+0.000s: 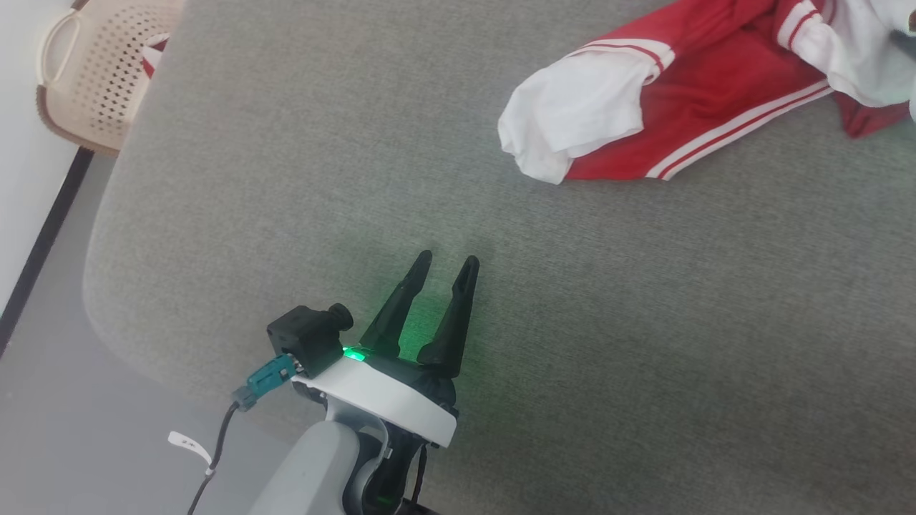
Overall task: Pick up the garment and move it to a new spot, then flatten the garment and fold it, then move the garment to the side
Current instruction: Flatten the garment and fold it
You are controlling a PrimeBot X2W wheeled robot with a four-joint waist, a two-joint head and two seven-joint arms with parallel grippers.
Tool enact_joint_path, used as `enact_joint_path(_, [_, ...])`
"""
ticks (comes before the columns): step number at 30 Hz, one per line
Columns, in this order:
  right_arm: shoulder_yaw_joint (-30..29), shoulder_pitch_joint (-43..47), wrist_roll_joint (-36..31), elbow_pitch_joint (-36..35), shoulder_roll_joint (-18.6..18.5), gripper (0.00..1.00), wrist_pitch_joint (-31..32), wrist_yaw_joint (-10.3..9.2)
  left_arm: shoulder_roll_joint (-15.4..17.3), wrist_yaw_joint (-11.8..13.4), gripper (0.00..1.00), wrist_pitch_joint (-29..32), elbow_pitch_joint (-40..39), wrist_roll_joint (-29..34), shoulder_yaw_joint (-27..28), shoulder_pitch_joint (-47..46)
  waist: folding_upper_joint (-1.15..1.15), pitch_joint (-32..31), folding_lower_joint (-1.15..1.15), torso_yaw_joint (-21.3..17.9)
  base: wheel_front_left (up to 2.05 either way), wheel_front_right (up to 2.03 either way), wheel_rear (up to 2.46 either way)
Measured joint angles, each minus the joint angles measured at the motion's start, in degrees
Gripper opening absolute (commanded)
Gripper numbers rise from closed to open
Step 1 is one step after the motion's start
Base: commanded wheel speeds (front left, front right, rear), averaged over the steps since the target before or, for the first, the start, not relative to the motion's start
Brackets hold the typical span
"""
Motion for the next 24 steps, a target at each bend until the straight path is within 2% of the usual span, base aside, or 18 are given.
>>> enact_joint_path(5, [-1.6,0.2,0.7,0.9,-0.1,0.0,-2.4,0.01,0.2,0.0,1.0,0.0,0.6,0.1,0.4,0.0,0.0,-0.6,0.0,-1.2,0.0,0.0,0.0])
enact_joint_path(10, [-9.0,5.9,5.3,1.5,-2.6,0.0,-6.4,0.0,1.4,0.0,1.0,0.0,0.2,1.0,2.0,0.4,0.0,-2.4,0.0,-3.5,0.0,0.0,0.0])
enact_joint_path(12, [-14.5,12.4,8.4,1.3,-5.4,0.0,-8.0,0.01,2.3,0.0,1.0,0.0,-0.3,1.5,2.8,0.9,0.0,-3.4,0.0,-5.5,0.0,0.0,0.0])
enact_joint_path(16, [-21.8,23.2,14.2,1.5,-8.2,0.0,-9.3,0.01,3.7,0.0,1.0,0.0,-0.9,2.1,3.7,1.6,0.0,-4.4,0.0,-8.5,0.0,0.0,0.0])
enact_joint_path(21, [-31.8,36.4,20.2,5.7,-9.7,0.0,-11.9,0.0,4.9,0.0,1.0,0.0,-1.6,2.7,3.9,1.7,0.0,-5.1,0.0,-11.8,0.0,0.0,0.0])
enact_joint_path(24, [-37.2,42.6,20.7,8.8,-10.3,0.0,-14.5,0.0,5.7,0.0,1.0,0.0,-1.8,3.1,3.6,1.7,0.0,-5.4,0.0,-12.8,0.0,0.0,0.0])
